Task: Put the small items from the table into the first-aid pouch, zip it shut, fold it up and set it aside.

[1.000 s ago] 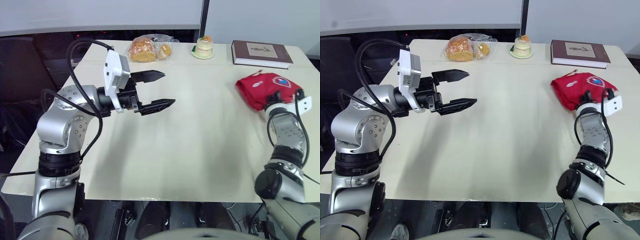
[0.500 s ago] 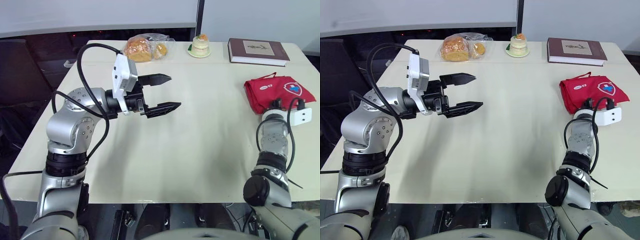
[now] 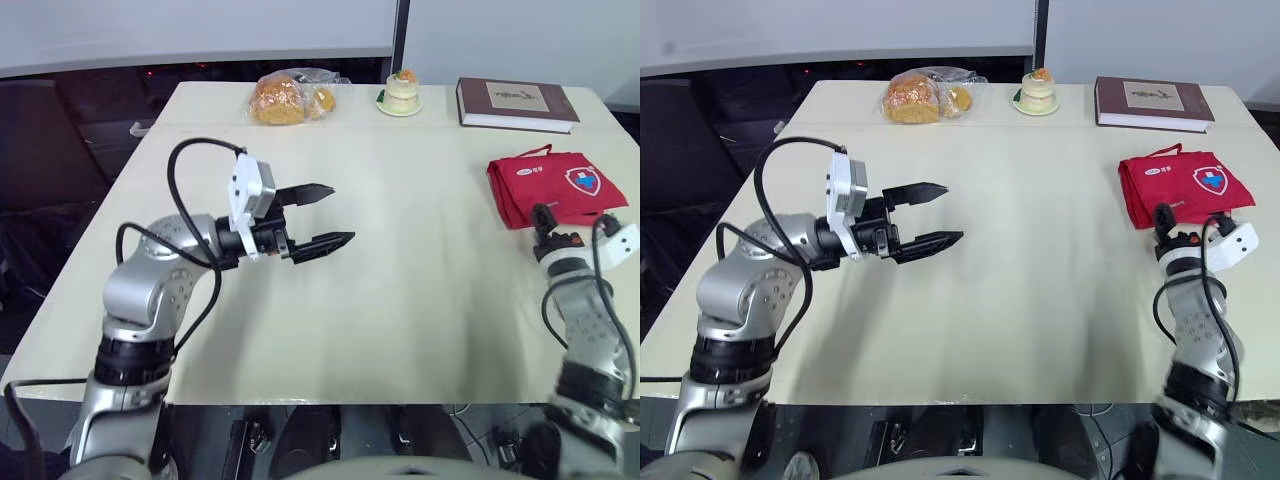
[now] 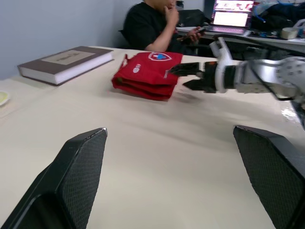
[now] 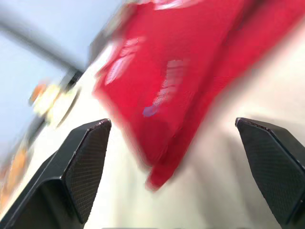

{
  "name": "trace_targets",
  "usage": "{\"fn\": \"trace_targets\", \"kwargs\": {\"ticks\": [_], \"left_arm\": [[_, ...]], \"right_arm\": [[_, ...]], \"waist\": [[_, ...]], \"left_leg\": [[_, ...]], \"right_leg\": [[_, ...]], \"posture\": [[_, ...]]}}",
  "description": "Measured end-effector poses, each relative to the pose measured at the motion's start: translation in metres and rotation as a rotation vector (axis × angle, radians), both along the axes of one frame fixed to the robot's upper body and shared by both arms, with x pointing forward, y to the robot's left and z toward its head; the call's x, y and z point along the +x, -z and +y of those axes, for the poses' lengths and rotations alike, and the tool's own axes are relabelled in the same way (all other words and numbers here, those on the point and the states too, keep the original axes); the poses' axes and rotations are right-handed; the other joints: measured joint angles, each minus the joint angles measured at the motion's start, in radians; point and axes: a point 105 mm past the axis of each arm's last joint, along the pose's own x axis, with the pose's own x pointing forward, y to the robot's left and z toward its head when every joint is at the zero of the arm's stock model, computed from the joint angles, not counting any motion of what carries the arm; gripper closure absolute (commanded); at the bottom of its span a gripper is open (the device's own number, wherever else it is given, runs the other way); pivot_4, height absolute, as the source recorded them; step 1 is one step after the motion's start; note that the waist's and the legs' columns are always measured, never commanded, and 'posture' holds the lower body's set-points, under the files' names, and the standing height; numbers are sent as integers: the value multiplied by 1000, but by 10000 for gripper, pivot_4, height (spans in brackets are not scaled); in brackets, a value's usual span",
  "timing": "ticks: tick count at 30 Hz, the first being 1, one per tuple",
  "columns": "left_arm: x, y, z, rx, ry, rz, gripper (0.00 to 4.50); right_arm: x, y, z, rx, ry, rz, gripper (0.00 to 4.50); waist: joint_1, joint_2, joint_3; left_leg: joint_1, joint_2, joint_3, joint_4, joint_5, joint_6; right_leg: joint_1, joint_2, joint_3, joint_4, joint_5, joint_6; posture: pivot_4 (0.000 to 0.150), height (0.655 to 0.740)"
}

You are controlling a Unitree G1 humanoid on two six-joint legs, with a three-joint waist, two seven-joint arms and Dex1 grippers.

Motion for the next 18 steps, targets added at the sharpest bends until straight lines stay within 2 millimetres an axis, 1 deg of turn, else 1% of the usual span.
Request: {"fn": "trace_targets", "kwargs": {"ticks": [2, 3, 5, 7, 8, 9, 10, 11, 13, 15, 18], "left_arm": [[-1, 21, 11, 5, -67, 72, 0], [-1, 25, 14, 9, -89, 83, 0], [0, 30, 23, 20, -145, 80, 0], [-5, 41, 41, 60, -208, 87, 0], [-11, 57, 57, 102, -258, 126, 0], [-13, 67, 67, 110, -290, 161, 0], [-16, 72, 70, 115, -300, 172, 0], [-17, 73, 70, 115, -299, 172, 0], [-21, 73, 74, 116, -313, 156, 0], [-24, 72, 80, 118, -335, 146, 0], [-26, 71, 84, 126, -349, 141, 0]], "right_arm": [[-16, 0, 3, -178, -114, -36, 506], [-20, 0, 5, -206, -145, -60, 506], [-32, 0, 15, -310, -266, -105, 506], [-50, 3, 18, -494, -442, -104, 506], [-61, 3, 11, -583, -523, -90, 506], [-64, 0, 3, -613, -544, -95, 506], [-66, -4, 2, -628, -571, -113, 506], [-67, -6, 2, -634, -589, -121, 506], [-73, -11, 6, -632, -692, -132, 506], [-79, -12, 5, -615, -752, -117, 506], [-85, -10, 6, -591, -802, -98, 506]], "waist": [[2, -2, 1], [2, -4, 1], [1, -4, 2], [0, -2, 1], [-2, -2, 1], [-2, -4, 2], [3, -8, 2], [4, -9, 2], [9, -9, 2], [13, -9, 2], [16, -9, 2]], "left_leg": [[0, 1, 0, 0, 0, 0], [0, 2, 0, 1, 0, 0], [1, 2, 1, 1, 0, 0], [3, 2, 3, 1, 0, 0], [3, 2, 4, 1, 0, 0], [3, 2, 4, 1, 0, 0], [3, 3, 4, 3, 0, 0], [3, 3, 4, 3, 0, 0], [3, 3, 4, 3, 0, 0], [1, 3, 2, 2, 0, 0], [1, 3, 1, 2, 0, 0]], "right_leg": [[0, 2, 0, -1, 0, 0], [0, 3, 0, -1, 0, 0], [0, 3, 1, 0, 0, 0], [0, 3, 4, 0, -2, -3], [0, 3, 4, 0, -2, -4], [0, 3, 4, 0, -2, -4], [0, 3, 4, 0, -2, -5], [0, 3, 4, 0, -2, -5], [0, 1, 4, 0, -2, -5], [0, -3, 4, -1, -2, -6], [0, -4, 4, -1, -2, -6]], "posture": [[1500, 7289], [1500, 7289], [1500, 7289], [1500, 7289], [1500, 7289], [1500, 7289], [1500, 7289], [1500, 7289], [1500, 7289], [1500, 7289], [1500, 7289]]}}
